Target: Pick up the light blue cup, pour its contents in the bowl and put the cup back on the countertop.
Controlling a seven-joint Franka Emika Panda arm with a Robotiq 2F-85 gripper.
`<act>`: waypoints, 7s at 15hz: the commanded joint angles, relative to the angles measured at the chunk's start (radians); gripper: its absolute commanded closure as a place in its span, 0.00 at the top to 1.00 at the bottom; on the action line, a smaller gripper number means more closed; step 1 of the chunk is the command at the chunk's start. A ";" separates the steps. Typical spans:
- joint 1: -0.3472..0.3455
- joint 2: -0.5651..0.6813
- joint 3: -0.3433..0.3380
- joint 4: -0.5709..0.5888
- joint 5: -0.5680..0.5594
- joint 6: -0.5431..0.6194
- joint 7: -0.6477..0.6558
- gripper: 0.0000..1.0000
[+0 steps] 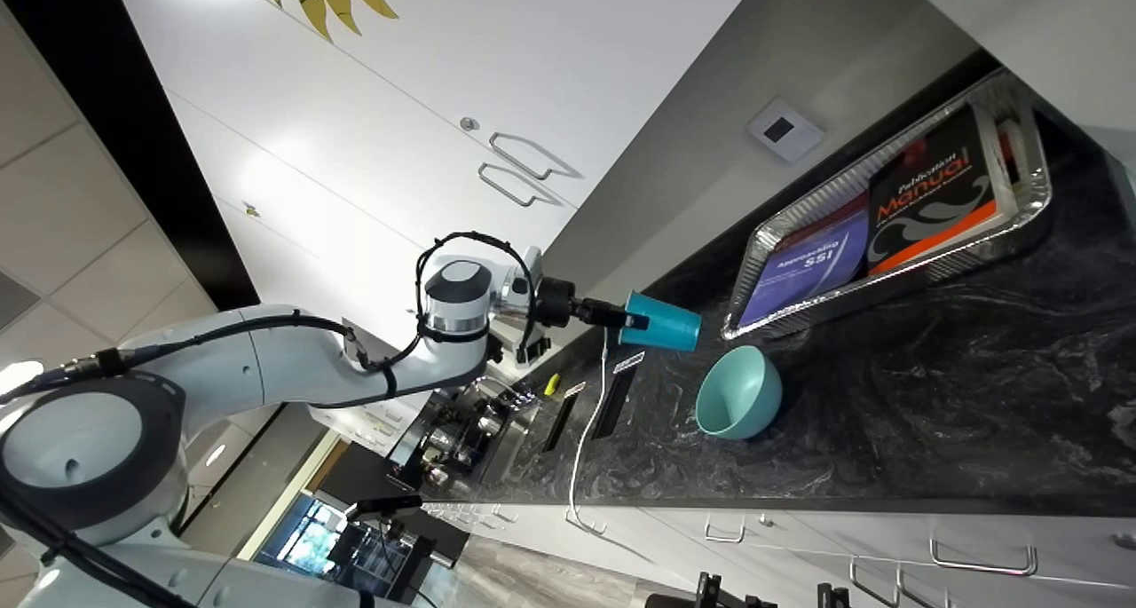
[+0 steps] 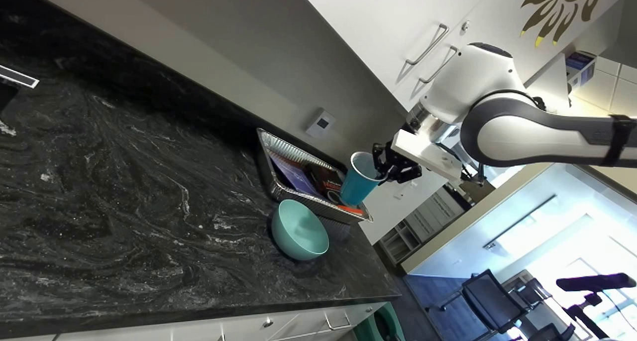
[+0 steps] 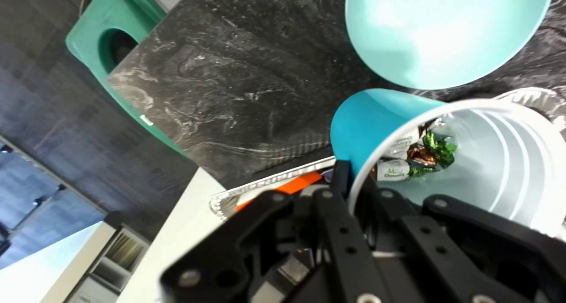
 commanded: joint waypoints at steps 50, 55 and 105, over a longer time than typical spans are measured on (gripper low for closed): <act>0.276 0.879 0.035 0.536 -0.563 -1.020 0.379 0.01; 0.291 0.940 0.034 0.596 -0.571 -1.115 0.362 0.01; 0.018 0.217 0.038 0.087 -0.259 -0.339 0.036 0.01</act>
